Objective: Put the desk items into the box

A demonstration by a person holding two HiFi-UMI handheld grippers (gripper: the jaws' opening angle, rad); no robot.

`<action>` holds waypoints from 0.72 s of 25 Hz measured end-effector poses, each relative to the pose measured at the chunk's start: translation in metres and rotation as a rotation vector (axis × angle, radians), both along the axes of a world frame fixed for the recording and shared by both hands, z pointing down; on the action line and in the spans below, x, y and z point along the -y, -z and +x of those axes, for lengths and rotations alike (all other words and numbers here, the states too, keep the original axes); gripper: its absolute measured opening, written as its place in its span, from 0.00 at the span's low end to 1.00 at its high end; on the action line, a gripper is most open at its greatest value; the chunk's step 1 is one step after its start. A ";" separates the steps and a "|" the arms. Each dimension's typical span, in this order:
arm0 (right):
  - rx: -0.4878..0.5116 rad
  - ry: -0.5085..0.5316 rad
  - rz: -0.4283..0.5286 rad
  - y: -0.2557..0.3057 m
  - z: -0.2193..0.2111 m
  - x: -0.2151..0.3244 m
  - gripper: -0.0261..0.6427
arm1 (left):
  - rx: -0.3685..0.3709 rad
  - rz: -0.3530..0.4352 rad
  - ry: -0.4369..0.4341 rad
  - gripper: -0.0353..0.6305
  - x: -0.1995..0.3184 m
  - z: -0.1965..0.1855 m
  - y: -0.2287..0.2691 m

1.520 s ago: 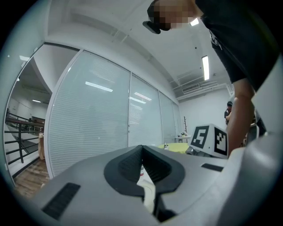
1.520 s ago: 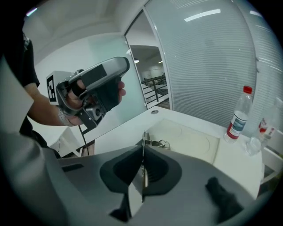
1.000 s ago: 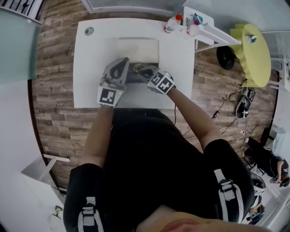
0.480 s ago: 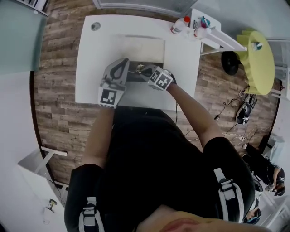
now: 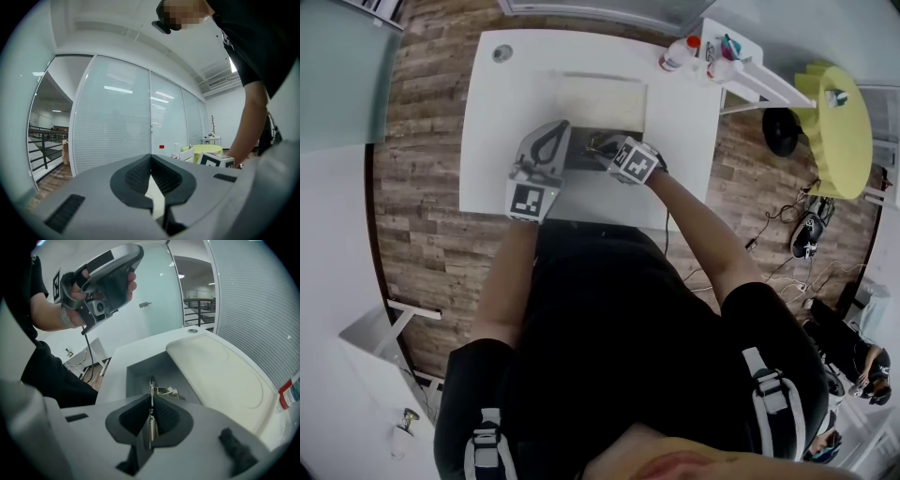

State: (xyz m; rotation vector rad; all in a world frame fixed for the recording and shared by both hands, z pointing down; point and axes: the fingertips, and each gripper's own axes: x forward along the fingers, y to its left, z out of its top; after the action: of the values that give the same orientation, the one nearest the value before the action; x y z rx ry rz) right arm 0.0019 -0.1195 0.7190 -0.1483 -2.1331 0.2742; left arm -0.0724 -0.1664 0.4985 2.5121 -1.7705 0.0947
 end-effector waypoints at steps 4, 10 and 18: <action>-0.024 -0.018 0.014 -0.005 -0.002 0.009 0.08 | -0.037 -0.010 0.006 0.07 0.004 0.003 -0.004; -0.063 -0.072 0.028 -0.015 0.000 0.020 0.12 | -0.027 -0.017 -0.013 0.07 0.004 0.009 -0.006; -0.064 -0.180 0.100 -0.015 0.009 0.032 0.26 | 0.039 -0.021 -0.057 0.07 -0.003 0.012 -0.004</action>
State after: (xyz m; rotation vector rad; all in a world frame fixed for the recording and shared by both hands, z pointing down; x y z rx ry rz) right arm 0.0111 -0.1514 0.7344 0.1104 -2.0937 0.2728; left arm -0.0602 -0.1637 0.5028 2.5634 -1.7027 0.1650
